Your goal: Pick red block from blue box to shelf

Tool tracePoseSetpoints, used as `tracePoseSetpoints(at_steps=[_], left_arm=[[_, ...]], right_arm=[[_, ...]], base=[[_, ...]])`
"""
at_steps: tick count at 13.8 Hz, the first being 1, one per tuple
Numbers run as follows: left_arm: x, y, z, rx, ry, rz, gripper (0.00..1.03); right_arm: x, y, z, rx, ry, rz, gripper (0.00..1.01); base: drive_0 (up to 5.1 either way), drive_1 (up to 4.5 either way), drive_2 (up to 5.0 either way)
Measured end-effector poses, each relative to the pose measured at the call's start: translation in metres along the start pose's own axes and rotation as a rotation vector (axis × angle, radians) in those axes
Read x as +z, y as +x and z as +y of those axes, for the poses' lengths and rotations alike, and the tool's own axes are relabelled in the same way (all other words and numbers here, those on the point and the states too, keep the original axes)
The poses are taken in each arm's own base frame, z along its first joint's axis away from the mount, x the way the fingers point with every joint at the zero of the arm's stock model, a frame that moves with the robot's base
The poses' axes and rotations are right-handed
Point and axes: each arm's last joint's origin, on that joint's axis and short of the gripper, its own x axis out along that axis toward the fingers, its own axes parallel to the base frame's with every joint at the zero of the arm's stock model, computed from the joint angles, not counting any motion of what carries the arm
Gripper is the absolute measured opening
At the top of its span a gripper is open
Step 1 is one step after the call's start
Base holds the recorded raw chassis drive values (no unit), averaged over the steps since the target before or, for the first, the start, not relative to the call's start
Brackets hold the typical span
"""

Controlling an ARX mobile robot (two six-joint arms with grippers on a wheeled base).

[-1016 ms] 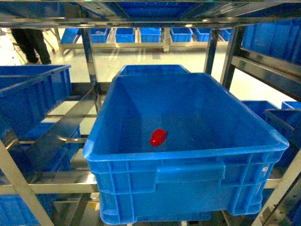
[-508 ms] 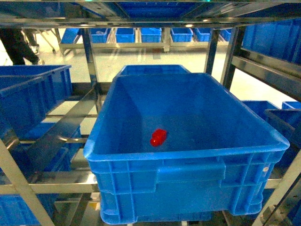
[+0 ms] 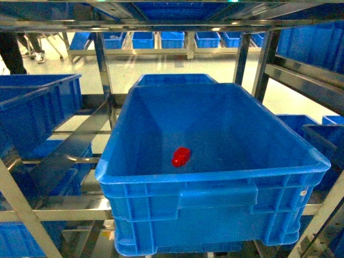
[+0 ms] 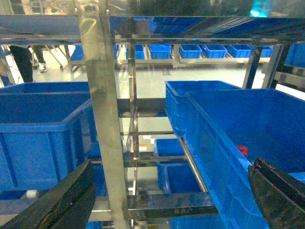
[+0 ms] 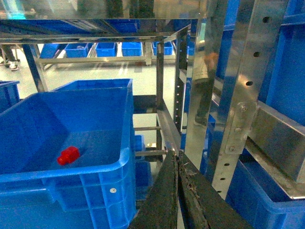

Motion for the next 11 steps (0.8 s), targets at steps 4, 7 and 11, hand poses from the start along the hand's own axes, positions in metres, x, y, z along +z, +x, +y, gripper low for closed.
tracePoseSetpoints(at_steps=[4,7,11], left_arm=[[0.0,0.0,0.0,0.0,0.0,0.0,0.98],[0.0,0.0,0.0,0.0,0.0,0.0,0.98],[0.0,0.0,0.0,0.0,0.0,0.0,0.98]], right_arm=[[-0.006,-0.009,0.0,0.002,0.0,0.053,0.02],[-0.004,-0.014,0.0,0.006,0.0,0.014,0.02],[-0.003,-0.014,0.0,0.007,0.0,0.01,0.13]], base=[[0.0,0.0,0.0],[0.0,0.0,0.0],[0.0,0.0,0.0]])
